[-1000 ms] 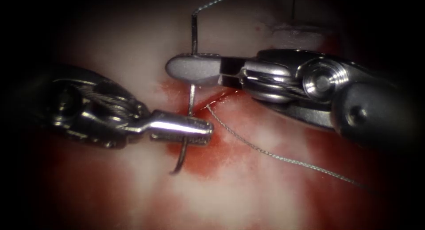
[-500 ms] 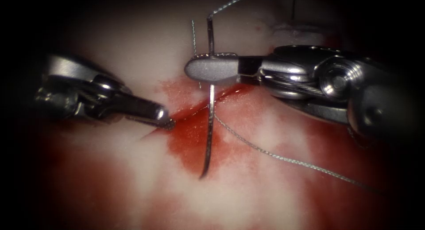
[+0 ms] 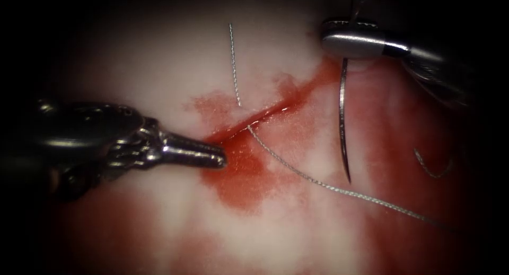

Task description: Wound Closure

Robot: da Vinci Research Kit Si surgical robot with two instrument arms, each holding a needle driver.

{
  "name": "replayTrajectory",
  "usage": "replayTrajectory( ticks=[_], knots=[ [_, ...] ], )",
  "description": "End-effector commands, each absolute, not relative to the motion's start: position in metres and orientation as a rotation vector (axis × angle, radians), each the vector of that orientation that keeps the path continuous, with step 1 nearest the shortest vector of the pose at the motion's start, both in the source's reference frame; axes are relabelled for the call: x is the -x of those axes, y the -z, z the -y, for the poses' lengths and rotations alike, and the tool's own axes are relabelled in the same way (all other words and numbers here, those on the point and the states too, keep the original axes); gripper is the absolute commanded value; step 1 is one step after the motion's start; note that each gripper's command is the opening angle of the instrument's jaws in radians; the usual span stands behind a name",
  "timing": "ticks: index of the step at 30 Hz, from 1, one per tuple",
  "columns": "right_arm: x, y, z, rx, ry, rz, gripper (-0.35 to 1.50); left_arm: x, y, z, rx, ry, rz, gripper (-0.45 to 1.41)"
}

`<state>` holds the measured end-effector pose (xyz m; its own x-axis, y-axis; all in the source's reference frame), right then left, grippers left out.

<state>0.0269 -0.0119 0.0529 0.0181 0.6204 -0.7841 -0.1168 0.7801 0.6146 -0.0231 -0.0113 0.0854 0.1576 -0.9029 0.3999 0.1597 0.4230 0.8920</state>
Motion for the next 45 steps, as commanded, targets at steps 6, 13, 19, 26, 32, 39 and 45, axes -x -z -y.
replayTrajectory(
  ticks=[6, 13, 19, 26, 32, 39, 45],
  knots=[
    [-0.0300, -0.0513, 0.0119, -0.425, -0.625, -1.449, -0.35, 0.0255, -0.0886, 0.0097, -0.641, 1.027, 0.974, -0.45],
    [-0.0307, -0.0493, 0.0115, -0.423, -0.634, -1.444, -0.35, 0.0238, -0.0928, 0.0099, -0.597, 1.140, 0.814, -0.45],
    [-0.0316, -0.0485, 0.0115, -0.353, -0.504, -1.465, -0.35, 0.0240, -0.0927, 0.0098, -0.591, 1.160, 0.798, -0.45],
    [-0.0333, -0.0482, 0.0121, -0.301, -0.438, -1.474, -0.35, 0.0248, -0.0926, 0.0097, -0.571, 1.178, 0.768, -0.45],
    [-0.0339, -0.0477, 0.0121, -0.290, -0.425, -1.475, -0.35, 0.0253, -0.0932, 0.0100, -0.468, 1.081, 0.691, -0.45],
    [-0.0339, -0.0474, 0.0116, -0.233, -0.362, -1.480, -0.35, 0.0255, -0.0931, 0.0107, -0.465, 1.023, 0.630, -0.45],
    [-0.0335, -0.0478, 0.0109, -0.117, -0.230, -1.485, -0.35, 0.0259, -0.0925, 0.0110, -0.561, 1.023, 0.637, -0.45]
  ],
)
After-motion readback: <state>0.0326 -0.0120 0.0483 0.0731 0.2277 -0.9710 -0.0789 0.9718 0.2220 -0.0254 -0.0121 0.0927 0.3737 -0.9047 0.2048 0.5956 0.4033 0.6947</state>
